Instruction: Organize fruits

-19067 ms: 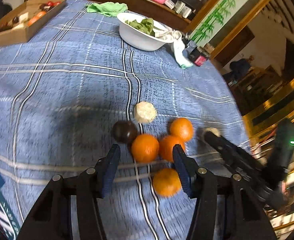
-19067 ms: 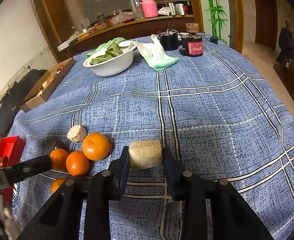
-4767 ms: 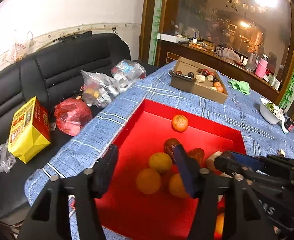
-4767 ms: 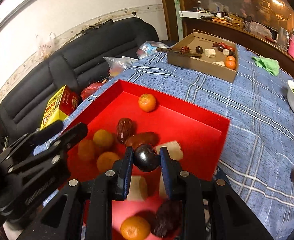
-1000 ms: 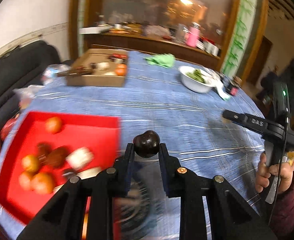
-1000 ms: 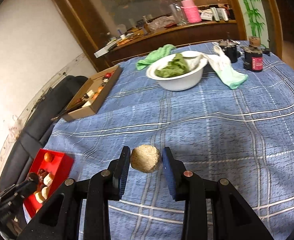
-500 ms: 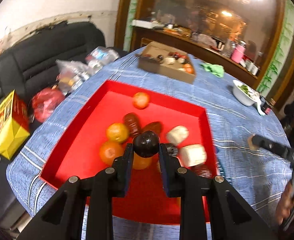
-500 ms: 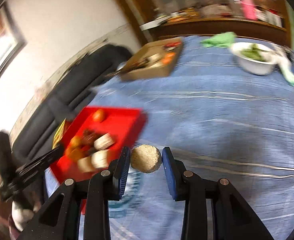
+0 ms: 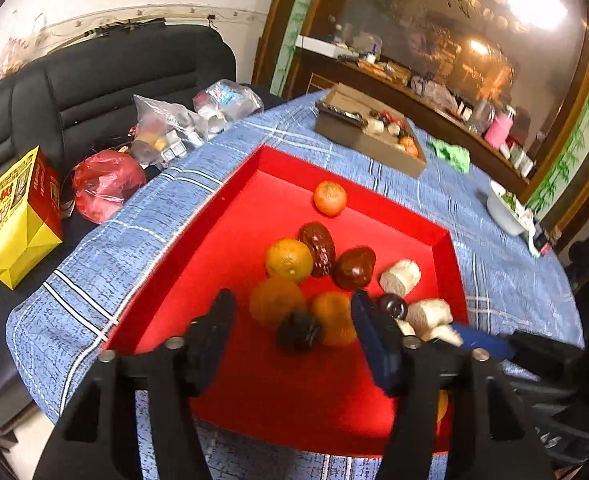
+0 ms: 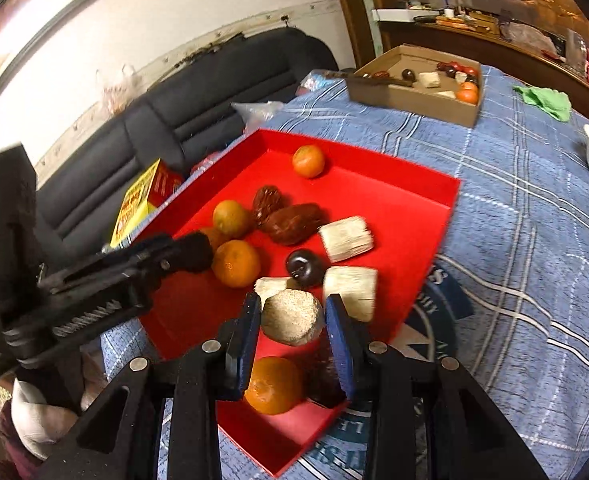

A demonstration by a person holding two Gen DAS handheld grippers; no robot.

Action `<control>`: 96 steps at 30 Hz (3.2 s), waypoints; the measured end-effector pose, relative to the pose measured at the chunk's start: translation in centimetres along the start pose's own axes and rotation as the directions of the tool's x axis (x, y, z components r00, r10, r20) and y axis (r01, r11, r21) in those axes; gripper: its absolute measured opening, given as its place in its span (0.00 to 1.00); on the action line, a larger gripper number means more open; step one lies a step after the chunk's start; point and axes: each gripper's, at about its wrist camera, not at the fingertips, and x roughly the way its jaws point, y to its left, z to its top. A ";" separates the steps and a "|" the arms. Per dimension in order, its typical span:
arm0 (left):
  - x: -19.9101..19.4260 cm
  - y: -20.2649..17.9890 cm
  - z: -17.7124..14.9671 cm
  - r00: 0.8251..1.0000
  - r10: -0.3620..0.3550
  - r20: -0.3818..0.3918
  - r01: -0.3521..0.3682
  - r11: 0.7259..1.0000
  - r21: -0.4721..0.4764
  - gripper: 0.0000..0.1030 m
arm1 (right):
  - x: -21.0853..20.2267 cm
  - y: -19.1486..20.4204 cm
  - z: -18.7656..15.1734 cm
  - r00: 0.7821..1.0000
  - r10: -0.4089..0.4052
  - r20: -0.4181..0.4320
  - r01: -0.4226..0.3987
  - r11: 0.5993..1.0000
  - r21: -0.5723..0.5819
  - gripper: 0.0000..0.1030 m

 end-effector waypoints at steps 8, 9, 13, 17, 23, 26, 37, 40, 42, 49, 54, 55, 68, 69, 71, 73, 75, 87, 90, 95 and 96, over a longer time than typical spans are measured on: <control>-1.0 1.1 0.6 0.999 -0.011 0.033 0.012 0.999 -0.044 0.66 | 0.3 0.7 0.2 1.000 -0.025 0.017 0.025 1.000 -0.015 0.47; -1.2 1.2 0.6 0.999 -0.012 0.039 0.014 0.999 -0.047 0.67 | 0.1 0.6 0.2 0.999 -0.023 0.024 0.023 1.000 -0.009 0.47; -1.6 1.0 0.7 0.999 -0.010 0.052 0.013 0.999 -0.049 0.71 | -1.1 0.4 0.1 0.999 -0.022 0.048 0.021 1.000 0.010 0.47; -2.1 0.0 0.7 0.998 -0.001 0.064 0.002 1.000 -0.026 0.73 | -2.7 -0.1 -0.2 0.996 -0.027 0.089 0.024 0.999 0.032 0.49; -3.8 -2.6 0.7 0.989 0.068 0.130 -0.075 0.996 0.047 0.83 | -5.5 -2.5 -1.0 0.985 -0.061 0.158 0.044 0.993 0.112 0.58; -4.7 -4.5 0.7 0.976 0.117 0.186 -0.135 0.987 0.087 0.88 | -6.9 -4.3 -1.5 0.976 -0.120 0.182 0.089 0.982 0.166 0.59; -4.9 -11.1 0.0 0.952 0.207 0.227 -0.255 0.944 0.210 0.97 | -8.9 -7.3 -4.0 0.951 -0.238 0.196 0.192 0.955 0.228 0.66; -4.3 -12.6 -0.4 0.955 0.210 0.211 -0.259 0.937 0.236 0.97 | -9.3 -7.0 -4.7 0.942 -0.268 0.204 0.228 0.953 0.200 0.70; -4.1 -13.5 -0.6 0.955 0.212 0.208 -0.261 0.932 0.253 0.97 | -9.7 -7.0 -5.1 0.936 -0.284 0.210 0.246 0.951 0.188 0.73; -3.3 -15.3 -1.2 0.961 0.204 0.186 -0.252 0.923 0.291 0.97 | -10.0 -7.0 -5.3 0.926 -0.310 0.218 0.278 0.946 0.165 0.74; -2.7 -15.5 -1.3 0.966 0.202 0.162 -0.243 0.923 0.297 0.97 | -9.8 -7.2 -5.4 0.927 -0.312 0.209 0.279 0.945 0.171 0.75; -2.5 -15.5 -1.3 0.967 0.201 0.156 -0.240 0.924 0.297 0.97 | -9.8 -7.3 -5.5 0.927 -0.312 0.206 0.280 0.944 0.173 0.75; -1.6 -15.2 -1.5 0.972 0.204 0.117 -0.230 0.928 0.294 0.97 | -9.3 -7.7 -5.5 0.929 -0.318 0.188 0.285 0.941 0.181 0.75; -1.6 -15.2 -1.5 0.972 0.202 0.117 -0.228 0.928 0.293 0.97 | -9.3 -7.7 -5.5 0.930 -0.317 0.188 0.285 0.942 0.180 0.75; -1.6 -15.2 -1.5 0.972 0.205 0.117 -0.231 0.928 0.294 0.97 | -9.3 -7.6 -5.5 0.930 -0.318 0.186 0.286 0.942 0.177 0.75; -1.7 -15.1 -1.5 0.972 0.203 0.116 -0.229 0.928 0.293 0.97 | -9.3 -7.5 -5.5 0.930 -0.317 0.185 0.286 0.942 0.175 0.75; -1.7 -15.1 -1.5 0.972 0.205 0.117 -0.231 0.928 0.294 0.97 | -9.3 -7.4 -5.6 0.930 -0.318 0.185 0.288 0.942 0.173 0.75; -4.2 -15.4 -2.0 0.962 0.200 0.188 -0.247 0.929 0.275 0.97 | -10.4 -6.4 -6.0 0.922 -0.330 0.202 0.300 0.939 0.166 0.75; -6.5 -15.4 -2.1 0.935 0.221 0.277 -0.292 0.924 0.248 0.97 | -11.1 -5.6 -6.2 0.917 -0.333 0.218 0.303 0.940 0.157 0.75; -13.0 -15.4 -3.2 0.805 0.258 0.535 -0.384 0.913 0.137 1.00 | -13.0 -4.5 -6.5 0.902 -0.341 0.265 0.309 0.938 0.157 0.75; -14.2 -15.3 -3.7 0.782 0.237 0.577 -0.366 0.923 0.116 1.00 | -13.4 -4.3 -6.6 0.898 -0.345 0.275 0.312 0.937 0.158 0.75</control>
